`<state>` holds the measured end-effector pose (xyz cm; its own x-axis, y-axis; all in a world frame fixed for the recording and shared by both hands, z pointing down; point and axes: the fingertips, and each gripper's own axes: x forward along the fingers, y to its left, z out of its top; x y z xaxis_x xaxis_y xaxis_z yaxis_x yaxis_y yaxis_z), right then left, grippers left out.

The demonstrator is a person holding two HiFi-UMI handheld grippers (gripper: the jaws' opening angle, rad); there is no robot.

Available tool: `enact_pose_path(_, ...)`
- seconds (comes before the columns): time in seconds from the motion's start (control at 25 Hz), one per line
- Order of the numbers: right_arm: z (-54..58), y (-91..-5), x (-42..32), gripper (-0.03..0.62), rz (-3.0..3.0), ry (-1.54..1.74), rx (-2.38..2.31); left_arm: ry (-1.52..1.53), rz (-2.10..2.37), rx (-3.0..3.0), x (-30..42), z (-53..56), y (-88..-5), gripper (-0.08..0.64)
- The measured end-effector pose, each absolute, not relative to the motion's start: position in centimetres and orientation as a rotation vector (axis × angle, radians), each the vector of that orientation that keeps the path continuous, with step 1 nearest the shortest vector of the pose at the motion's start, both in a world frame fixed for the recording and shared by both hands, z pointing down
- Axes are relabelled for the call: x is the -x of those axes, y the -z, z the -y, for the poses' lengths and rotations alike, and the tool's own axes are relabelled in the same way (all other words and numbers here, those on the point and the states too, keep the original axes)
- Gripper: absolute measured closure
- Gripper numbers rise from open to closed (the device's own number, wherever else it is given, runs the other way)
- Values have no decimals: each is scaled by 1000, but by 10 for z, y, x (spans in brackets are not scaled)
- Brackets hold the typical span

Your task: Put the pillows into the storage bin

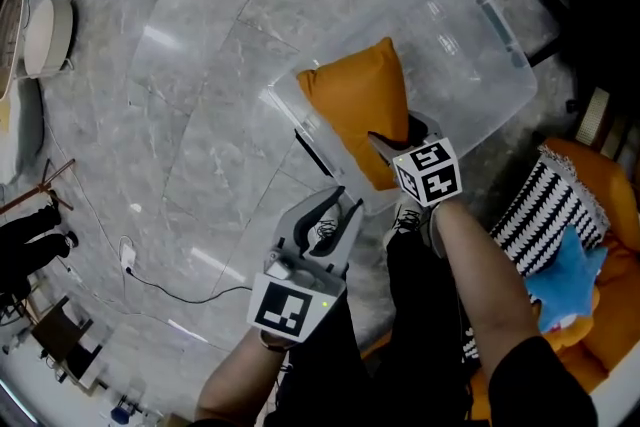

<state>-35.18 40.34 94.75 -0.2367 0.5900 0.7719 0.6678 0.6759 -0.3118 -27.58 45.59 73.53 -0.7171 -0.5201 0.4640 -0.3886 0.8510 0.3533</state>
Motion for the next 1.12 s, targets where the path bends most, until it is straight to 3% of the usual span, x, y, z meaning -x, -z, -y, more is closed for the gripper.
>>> enact_pose_path(0.08,-407,-960,348,254,1903,97,988,318,2459,-649,274,-458,-742,472)
enact_pose_path(0.2,-411,-968,342,166,1901,128,1013,319,2457,-645,271,-457,-745,472)
enact_pose_path(0.32,-414,-957,342,200,1948,136,1026,322,2466,-646,270,-456,-739,472)
enact_pose_path(0.4,-414,-943,343,169,1972,109,1030,320,2470,-645,269,-455,-731,472)
enact_pose_path(1.12,-370,-713,355,179,2210,36,1008,279,2576,-786,284,-418,-563,472)
